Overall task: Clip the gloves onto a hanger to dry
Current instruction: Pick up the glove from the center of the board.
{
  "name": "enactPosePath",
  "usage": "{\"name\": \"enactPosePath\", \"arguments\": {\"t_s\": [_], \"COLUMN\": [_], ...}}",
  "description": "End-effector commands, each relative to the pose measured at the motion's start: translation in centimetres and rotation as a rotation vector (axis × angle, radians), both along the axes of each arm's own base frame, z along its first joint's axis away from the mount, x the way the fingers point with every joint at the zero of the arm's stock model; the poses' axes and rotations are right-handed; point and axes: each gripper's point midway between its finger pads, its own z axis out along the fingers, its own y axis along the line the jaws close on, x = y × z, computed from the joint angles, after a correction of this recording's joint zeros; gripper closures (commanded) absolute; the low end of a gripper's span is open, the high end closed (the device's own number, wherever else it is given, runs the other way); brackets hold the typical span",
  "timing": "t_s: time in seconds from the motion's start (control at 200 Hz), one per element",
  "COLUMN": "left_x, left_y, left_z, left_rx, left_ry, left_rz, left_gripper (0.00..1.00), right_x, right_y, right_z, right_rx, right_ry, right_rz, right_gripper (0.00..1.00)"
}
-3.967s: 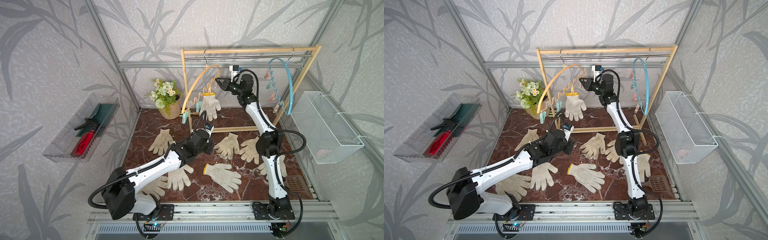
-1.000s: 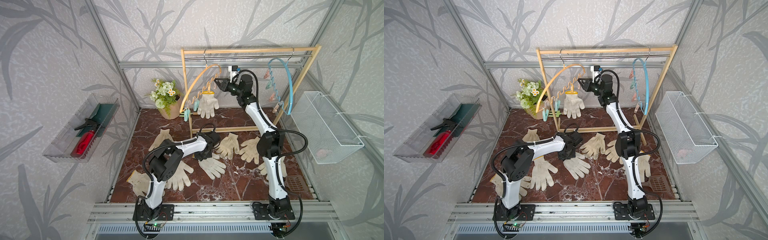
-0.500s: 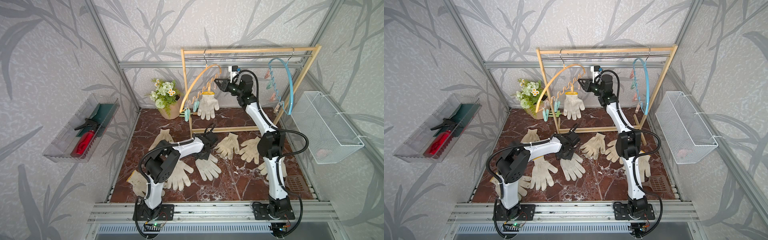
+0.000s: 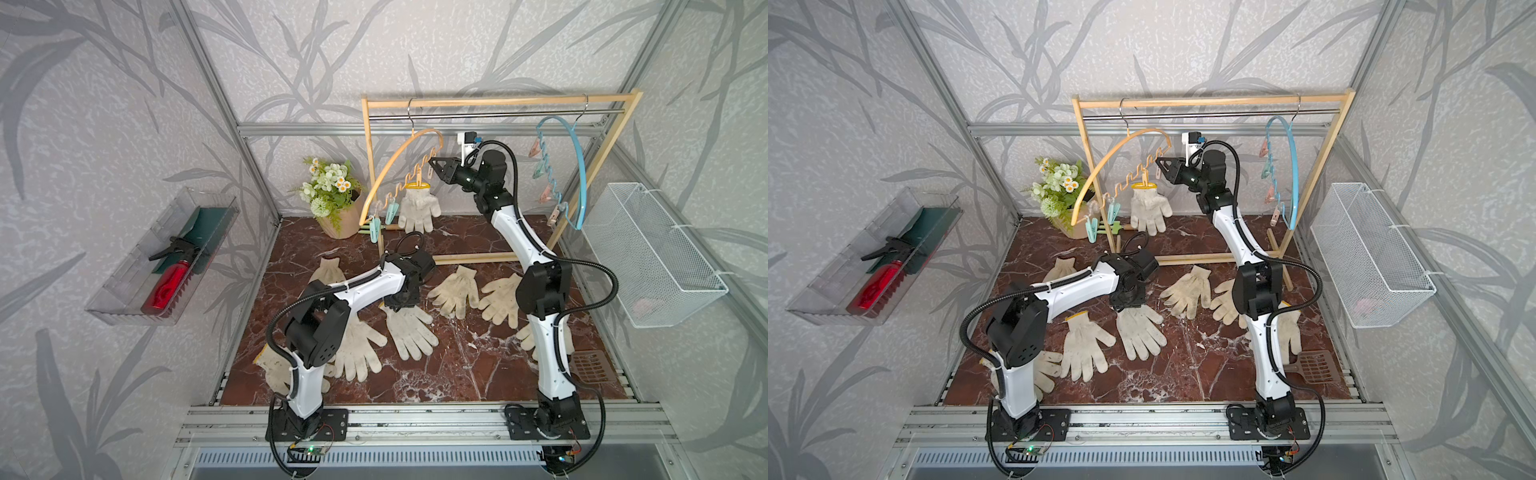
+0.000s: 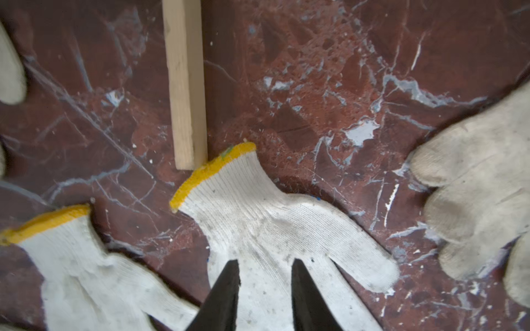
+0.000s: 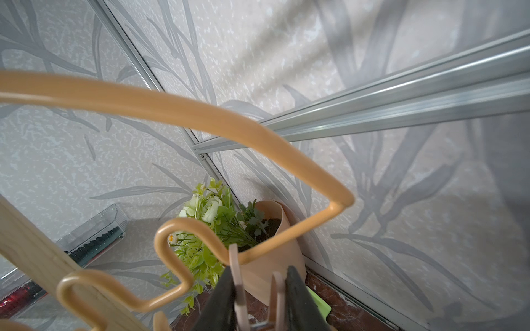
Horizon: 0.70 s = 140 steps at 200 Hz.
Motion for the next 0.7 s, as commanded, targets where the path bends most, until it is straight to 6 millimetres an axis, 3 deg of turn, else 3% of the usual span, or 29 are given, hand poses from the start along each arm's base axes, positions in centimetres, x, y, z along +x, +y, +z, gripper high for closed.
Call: {"name": "enactPosePath", "arguments": {"t_s": [0.0,0.255,0.455,0.695], "left_x": [-0.8,-0.7,-1.2,-1.4], "left_y": [0.1,-0.3,0.9,1.1], "left_z": [-1.3,-3.1,-4.0,-2.9], "left_rx": [-0.033,-0.050,0.021,0.018], "left_ry": [0.042,0.054,0.074,0.057], "left_rz": [0.194,0.285,0.320,0.331], "left_gripper": [0.62,0.64,0.63,0.62], "right_x": [-1.6,-1.6,-1.5,-1.4], "right_y": [-0.7,-0.7,-0.6,-0.7], "right_z": [4.3,4.4,4.3,4.2], "right_rx": [0.032,0.031,0.037,0.035], "right_ry": [-0.092,-0.098,-0.096,-0.098], "right_rz": [0.007,0.006,0.008,0.004], "right_gripper": [0.70,0.70,0.70,0.70]}}
